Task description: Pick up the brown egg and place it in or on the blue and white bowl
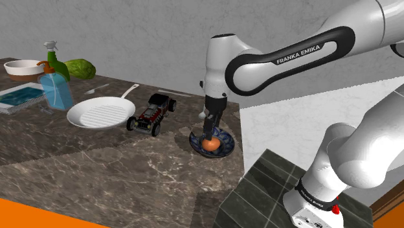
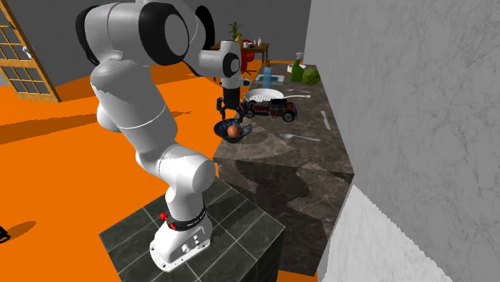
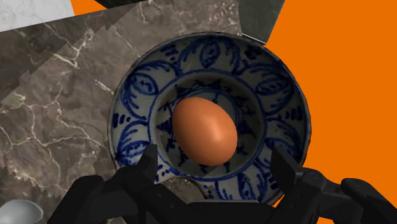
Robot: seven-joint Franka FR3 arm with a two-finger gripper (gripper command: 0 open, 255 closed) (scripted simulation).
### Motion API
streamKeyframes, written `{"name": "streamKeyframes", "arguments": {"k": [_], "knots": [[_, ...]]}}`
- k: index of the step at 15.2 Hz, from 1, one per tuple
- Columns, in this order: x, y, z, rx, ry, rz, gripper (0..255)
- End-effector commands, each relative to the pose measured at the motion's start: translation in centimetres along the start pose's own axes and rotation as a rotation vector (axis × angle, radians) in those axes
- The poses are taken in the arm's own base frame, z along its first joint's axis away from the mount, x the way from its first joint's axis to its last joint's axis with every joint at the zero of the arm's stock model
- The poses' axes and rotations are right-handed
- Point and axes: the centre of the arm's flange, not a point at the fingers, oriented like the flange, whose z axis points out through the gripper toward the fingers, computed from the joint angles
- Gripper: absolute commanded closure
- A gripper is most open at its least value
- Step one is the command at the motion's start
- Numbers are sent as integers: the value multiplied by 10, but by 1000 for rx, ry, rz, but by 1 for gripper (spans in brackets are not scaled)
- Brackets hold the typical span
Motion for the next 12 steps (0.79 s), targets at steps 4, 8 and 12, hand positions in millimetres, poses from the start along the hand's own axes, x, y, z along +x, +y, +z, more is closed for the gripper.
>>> {"name": "streamKeyframes", "arguments": {"k": [4, 8, 12], "knots": [[0, 0, -50, 0, 0, 0, 0], [0, 0, -50, 0, 0, 0, 0], [0, 0, -50, 0, 0, 0, 0]]}}
